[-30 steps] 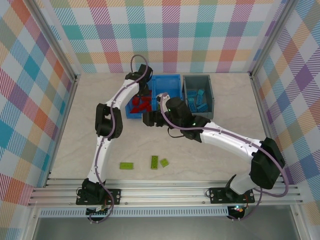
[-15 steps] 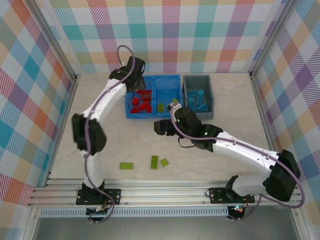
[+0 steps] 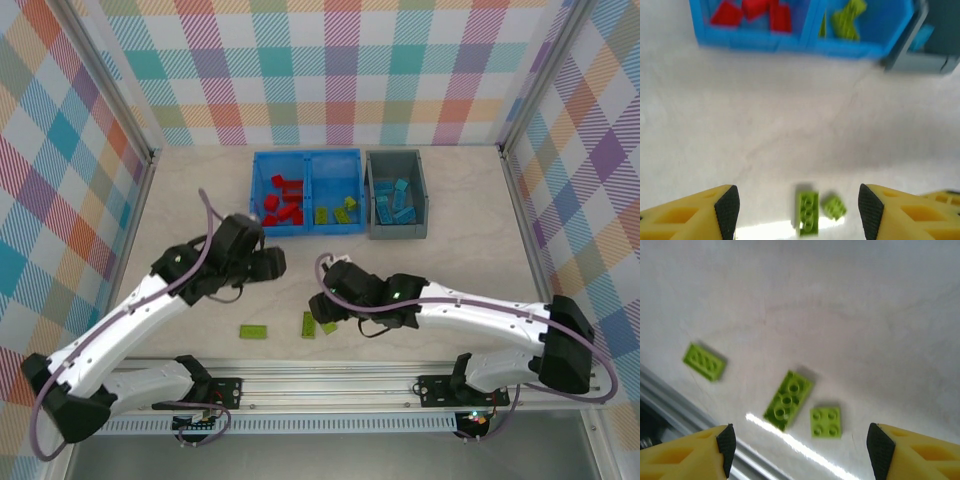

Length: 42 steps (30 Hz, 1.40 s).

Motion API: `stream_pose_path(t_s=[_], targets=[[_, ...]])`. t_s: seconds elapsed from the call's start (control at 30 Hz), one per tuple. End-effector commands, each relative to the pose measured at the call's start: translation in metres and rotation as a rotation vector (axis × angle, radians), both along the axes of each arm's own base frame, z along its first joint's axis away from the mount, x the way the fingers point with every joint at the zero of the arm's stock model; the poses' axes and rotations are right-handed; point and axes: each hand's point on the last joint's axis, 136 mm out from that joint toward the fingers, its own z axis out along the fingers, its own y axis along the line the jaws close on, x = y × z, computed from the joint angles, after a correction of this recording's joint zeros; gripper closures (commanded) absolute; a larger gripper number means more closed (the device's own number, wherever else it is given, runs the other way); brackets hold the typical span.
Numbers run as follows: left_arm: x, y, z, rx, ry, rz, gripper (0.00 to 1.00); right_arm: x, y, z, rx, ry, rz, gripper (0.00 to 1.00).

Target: Sort the legos into containers by color

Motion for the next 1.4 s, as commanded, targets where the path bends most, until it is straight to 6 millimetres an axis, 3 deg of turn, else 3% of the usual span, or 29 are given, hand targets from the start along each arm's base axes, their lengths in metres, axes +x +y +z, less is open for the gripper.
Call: stream_pose_path(t_s=[0.0,0.13,0.27,0.5,0.67,0.87,1.13,1.27,1.37], targets=[[-0.031,0.0,-0.006,-0.105,0.053,0.005,0.34,-0.027,-0.02,-0.043,-0.157,0.103,0.081,0.29],[-0.051,0.001,-0.011,-0.166,0.071,-0.014,0.34,-0.041,-0.022,-0.066,-0.179,0.15,0.155,0.29],[-0.062,0.003,-0.02,-0.185,0.096,-0.025,0.33,-0.041,-0.015,-0.081,-0.207,0.167,0.188,0.28],[-0.064,0.008,-0.016,-0.192,0.078,-0.016,0.32,-0.029,-0.005,-0.106,-0.265,0.207,0.178,0.3],[-0.062,0.004,-0.018,-0.194,0.082,-0.023,0.32,-0.018,0.001,-0.112,-0.272,0.195,0.155,0.34],[-0.061,0.003,-0.014,-0.197,0.072,-0.028,0.32,-0.004,0.007,-0.115,-0.256,0.196,0.123,0.42],[-0.06,0.002,-0.014,-0.2,0.067,-0.031,0.32,-0.002,0.007,-0.12,-0.274,0.202,0.104,0.59],[-0.058,-0.003,-0.012,-0.214,0.064,-0.04,0.32,0.001,-0.003,-0.103,-0.26,0.164,0.074,0.63],[-0.054,-0.011,-0.006,-0.243,0.048,-0.052,0.32,0.008,-0.01,-0.077,-0.237,0.125,0.047,0.64]])
